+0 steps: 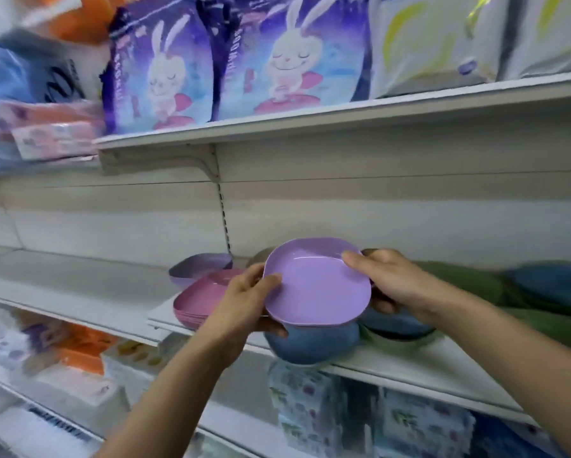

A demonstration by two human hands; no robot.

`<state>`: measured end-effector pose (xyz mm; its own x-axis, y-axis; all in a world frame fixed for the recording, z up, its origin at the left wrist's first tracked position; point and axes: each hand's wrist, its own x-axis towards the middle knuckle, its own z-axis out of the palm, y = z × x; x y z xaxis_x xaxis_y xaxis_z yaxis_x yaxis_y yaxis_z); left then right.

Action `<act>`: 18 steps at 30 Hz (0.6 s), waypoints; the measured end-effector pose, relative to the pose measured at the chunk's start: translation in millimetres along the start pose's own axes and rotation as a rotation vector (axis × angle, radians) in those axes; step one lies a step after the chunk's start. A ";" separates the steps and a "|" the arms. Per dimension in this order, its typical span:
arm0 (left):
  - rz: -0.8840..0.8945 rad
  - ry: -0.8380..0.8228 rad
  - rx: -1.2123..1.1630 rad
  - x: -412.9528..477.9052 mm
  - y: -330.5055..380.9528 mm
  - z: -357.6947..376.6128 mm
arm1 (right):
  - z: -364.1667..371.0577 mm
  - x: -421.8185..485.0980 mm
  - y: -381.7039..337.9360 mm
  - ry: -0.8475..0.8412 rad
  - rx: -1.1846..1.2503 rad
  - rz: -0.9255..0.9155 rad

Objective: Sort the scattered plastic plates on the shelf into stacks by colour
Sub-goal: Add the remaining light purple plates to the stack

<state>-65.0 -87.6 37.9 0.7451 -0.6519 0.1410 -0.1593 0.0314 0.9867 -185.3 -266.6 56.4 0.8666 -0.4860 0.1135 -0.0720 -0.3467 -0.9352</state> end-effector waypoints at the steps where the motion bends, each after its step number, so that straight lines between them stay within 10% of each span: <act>1: -0.019 0.015 -0.009 12.3 -0.2 -23.0 | 20.3 15.4 -6.4 -0.008 0.020 0.003; 18: -0.194 0.269 0.302 224.5 -53.4 -237.8 | 138.0 144.7 -29.6 0.006 -0.243 0.114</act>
<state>264.8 -55.5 36.0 0.9153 -0.4025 0.0107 -0.1519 -0.3206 0.9350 10.5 -215.9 54.2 0.8433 -0.5372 0.0143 -0.2862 -0.4716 -0.8341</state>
